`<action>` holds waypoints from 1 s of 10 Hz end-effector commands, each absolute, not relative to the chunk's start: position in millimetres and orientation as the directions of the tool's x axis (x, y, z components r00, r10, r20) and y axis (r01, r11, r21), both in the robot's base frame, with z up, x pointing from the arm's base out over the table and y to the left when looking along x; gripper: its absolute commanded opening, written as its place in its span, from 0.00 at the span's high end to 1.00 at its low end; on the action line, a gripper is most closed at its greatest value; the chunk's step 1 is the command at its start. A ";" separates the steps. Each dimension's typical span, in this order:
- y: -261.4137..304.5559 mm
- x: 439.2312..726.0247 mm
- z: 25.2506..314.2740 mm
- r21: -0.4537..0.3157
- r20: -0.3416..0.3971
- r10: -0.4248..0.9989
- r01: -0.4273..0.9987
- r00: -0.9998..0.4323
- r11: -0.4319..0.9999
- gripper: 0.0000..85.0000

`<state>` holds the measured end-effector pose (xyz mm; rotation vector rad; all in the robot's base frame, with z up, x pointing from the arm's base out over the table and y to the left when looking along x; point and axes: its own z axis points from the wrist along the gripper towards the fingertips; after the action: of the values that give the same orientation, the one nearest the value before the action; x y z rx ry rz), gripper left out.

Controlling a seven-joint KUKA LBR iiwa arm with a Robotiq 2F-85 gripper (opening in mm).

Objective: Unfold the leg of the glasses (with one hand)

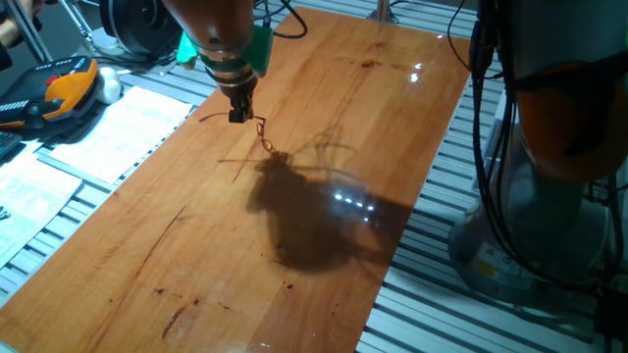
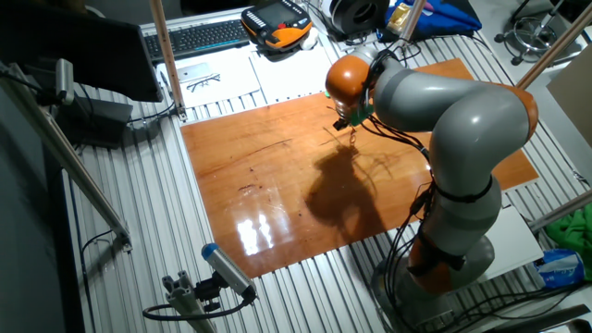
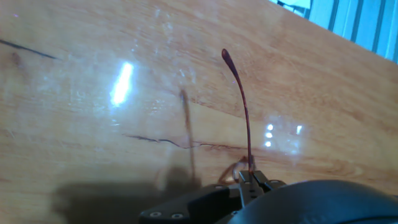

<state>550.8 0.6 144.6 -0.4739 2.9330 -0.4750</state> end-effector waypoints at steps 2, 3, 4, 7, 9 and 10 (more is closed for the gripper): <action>2.1 550.0 140.9 -0.313 -0.079 -0.316 -0.277 -0.946 0.908 1.00; 4.1 549.7 138.6 -0.310 -0.078 -0.309 -0.272 -0.948 0.911 1.00; 6.9 548.8 135.4 -0.305 -0.081 -0.300 -0.263 -0.950 0.915 1.00; 14.7 545.0 128.4 -0.294 -0.086 -0.274 -0.238 -0.958 0.926 1.00; 23.8 543.0 124.6 -0.294 -0.090 -0.258 -0.222 -0.962 0.930 1.00; 29.4 541.8 121.7 -0.287 -0.094 -0.246 -0.210 -0.965 0.935 1.00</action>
<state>541.3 31.6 120.6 -0.3432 2.9636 -0.4129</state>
